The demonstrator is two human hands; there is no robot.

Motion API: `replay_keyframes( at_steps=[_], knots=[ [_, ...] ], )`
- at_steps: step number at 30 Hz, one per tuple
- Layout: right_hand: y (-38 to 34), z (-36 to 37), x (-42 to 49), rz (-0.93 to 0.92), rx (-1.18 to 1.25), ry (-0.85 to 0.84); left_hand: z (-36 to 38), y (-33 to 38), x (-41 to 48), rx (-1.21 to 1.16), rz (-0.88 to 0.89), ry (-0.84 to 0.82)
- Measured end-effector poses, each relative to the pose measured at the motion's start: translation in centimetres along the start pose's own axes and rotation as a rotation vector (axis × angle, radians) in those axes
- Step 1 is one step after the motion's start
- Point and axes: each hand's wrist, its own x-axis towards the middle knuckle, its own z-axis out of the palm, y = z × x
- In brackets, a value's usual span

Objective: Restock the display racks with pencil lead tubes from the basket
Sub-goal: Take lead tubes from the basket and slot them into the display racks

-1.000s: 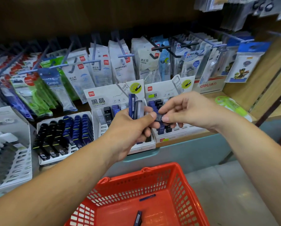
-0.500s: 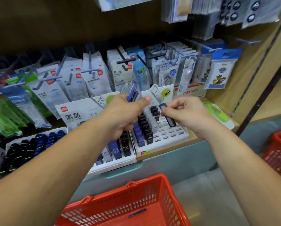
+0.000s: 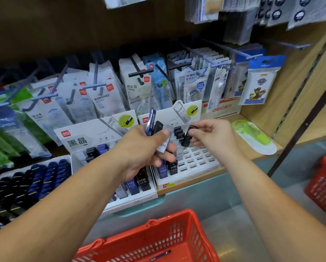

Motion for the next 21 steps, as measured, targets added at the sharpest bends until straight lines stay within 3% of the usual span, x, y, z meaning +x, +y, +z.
replay_keyframes(
  at_steps=[14,21],
  knots=[
    [-0.71,-0.02,0.86,-0.121,-0.290,-0.294,-0.50,-0.96,0.49,-0.048,-0.016,0.033],
    [0.26,0.19,0.54,-0.079,-0.262,-0.267,-0.61,-0.94,0.17,0.204,0.131,0.159]
  ],
)
